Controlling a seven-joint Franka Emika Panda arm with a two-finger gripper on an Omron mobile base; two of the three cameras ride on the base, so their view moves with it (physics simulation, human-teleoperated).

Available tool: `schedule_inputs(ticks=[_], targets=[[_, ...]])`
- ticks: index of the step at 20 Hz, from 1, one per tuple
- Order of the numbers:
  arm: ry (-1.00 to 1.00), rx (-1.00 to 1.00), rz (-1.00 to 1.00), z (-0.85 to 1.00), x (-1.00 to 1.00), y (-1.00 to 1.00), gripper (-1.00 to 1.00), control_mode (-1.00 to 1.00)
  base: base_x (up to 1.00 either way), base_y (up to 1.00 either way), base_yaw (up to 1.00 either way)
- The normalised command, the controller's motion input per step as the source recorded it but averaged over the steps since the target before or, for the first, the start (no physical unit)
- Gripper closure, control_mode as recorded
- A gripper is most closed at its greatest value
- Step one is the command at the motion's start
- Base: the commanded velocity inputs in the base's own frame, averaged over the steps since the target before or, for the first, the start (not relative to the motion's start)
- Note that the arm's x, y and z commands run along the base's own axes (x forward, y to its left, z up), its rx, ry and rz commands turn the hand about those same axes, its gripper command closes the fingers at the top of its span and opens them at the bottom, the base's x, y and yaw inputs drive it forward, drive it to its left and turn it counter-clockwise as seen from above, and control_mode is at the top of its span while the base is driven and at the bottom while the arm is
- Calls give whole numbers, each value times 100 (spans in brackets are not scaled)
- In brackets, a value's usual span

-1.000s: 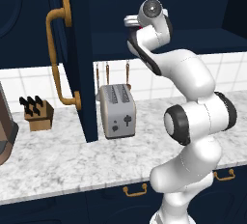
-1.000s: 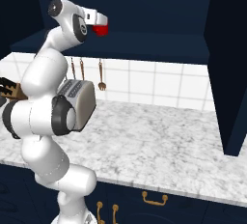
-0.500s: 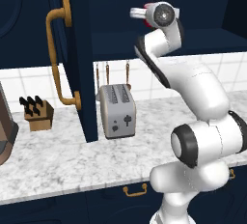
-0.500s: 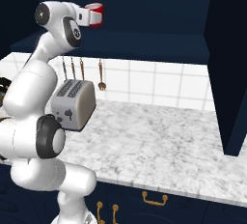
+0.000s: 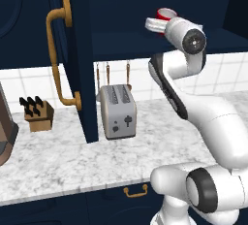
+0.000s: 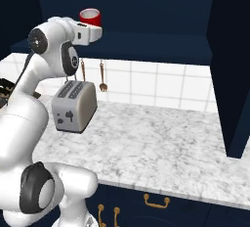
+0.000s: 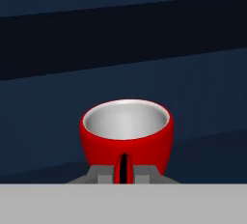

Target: Gather all objects into one cabinet and sort the glasses and bowls to opposite sides.

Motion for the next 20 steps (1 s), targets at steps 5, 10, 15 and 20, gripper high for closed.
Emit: schedule_inputs(ticks=[5,10,15,20], targets=[[4,0,19,0,-100,-41,100,-100,0,0,0],[23,0,23,-1,-100,-32,100,-100,0,0,0],[31,0,16,-32,-100,-13,100,-100,0,0,0],[19,0,2,-66,-100,0,100,-100,0,0,0]])
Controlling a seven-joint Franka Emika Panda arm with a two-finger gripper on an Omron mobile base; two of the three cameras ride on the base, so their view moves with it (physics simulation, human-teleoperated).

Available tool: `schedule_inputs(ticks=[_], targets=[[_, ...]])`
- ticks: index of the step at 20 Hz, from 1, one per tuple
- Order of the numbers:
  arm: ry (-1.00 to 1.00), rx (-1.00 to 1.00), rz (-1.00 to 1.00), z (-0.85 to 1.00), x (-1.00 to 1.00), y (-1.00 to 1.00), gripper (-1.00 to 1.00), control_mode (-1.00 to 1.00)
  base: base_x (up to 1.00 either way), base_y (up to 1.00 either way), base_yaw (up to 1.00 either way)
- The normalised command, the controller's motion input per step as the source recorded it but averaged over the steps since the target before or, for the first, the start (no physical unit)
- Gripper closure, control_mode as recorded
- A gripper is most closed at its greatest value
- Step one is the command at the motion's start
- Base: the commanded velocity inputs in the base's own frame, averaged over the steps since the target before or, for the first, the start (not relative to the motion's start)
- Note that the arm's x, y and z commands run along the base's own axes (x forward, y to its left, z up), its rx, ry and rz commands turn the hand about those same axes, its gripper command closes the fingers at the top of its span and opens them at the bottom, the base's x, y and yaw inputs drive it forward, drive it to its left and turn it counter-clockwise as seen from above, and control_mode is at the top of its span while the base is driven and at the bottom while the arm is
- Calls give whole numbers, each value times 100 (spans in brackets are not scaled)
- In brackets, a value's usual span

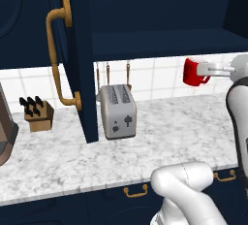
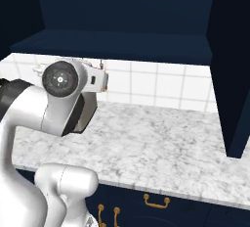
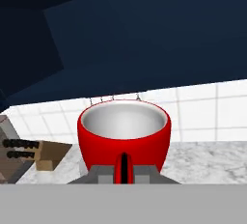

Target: Gather all objects into one cabinet and sort the glasses and bowls to opposite sides.

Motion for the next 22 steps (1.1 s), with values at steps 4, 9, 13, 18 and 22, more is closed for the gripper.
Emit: schedule_inputs(ticks=[4,9,13,18,22], targets=[[7,0,0,-52,-97,0,100,-100,0,0,0],[3,0,0,-25,-77,0,100,-100,0,0,0],[0,0,0,-20,-60,4,100,100,-22,4,0],[0,0,0,0,0,0,100,100,-98,28,0],[0,0,0,0,0,0,100,100,-100,41,0]])
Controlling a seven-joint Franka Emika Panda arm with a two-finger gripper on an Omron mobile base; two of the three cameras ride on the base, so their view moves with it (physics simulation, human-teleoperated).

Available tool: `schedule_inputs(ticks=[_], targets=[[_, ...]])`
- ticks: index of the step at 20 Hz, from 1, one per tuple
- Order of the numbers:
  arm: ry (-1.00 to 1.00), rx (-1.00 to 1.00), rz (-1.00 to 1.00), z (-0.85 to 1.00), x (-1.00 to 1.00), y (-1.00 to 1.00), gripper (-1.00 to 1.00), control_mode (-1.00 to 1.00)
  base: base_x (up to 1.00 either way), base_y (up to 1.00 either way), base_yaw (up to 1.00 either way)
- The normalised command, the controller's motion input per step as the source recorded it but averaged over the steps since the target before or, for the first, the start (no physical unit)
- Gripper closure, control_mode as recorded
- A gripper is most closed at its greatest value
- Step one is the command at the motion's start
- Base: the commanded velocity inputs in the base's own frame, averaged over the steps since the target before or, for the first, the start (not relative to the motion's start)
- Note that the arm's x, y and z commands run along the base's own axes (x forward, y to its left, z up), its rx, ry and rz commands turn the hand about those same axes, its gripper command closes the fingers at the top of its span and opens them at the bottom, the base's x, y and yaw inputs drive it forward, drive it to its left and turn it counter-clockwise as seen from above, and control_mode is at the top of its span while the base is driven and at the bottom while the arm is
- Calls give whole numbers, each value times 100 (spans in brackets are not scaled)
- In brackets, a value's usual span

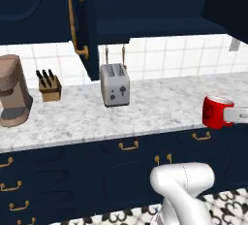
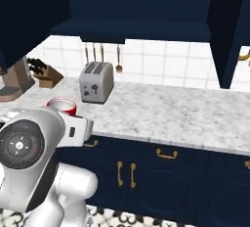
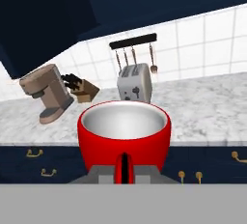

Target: Gather all objects into one cabinet and sort the glasses and bowls to opposite sides.

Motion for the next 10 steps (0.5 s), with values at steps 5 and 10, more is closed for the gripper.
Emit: schedule_inputs(ticks=[5,10], targets=[[0,0,0,0,0,0,100,100,-100,68,0],[0,0,0,0,0,0,100,100,-100,95,12]])
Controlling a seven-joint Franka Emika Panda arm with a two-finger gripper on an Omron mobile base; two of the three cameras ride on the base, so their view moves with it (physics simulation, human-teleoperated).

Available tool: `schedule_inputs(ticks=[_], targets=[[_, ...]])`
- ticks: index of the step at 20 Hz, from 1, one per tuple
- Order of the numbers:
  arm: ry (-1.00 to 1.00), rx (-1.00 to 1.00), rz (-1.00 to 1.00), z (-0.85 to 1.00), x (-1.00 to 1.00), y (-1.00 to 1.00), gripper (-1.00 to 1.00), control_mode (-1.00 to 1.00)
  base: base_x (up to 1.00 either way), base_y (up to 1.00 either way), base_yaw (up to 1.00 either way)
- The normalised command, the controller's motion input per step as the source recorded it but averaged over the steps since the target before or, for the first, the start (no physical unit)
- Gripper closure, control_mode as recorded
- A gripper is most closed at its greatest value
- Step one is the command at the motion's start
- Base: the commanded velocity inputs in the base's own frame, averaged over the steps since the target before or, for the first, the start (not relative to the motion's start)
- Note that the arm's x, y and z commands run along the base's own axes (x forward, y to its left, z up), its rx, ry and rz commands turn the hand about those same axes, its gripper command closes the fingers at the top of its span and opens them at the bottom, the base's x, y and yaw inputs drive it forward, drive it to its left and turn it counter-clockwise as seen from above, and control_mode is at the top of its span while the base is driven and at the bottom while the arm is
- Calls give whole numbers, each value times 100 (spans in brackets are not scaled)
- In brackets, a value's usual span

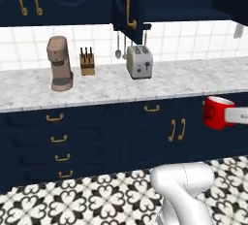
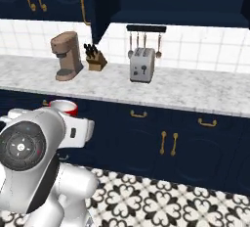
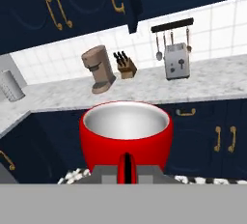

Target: Gather all objects into one cabinet and sort the glasses and bowls to opposite sides.

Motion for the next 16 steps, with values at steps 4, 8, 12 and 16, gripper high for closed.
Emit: schedule_inputs(ticks=[4,8,12,16], targets=[[0,0,0,0,0,0,100,100,-96,93,29],[0,0,0,0,0,0,100,100,-82,57,49],[0,0,0,0,0,0,100,100,-65,10,62],[0,0,0,0,0,0,100,100,-51,0,69]])
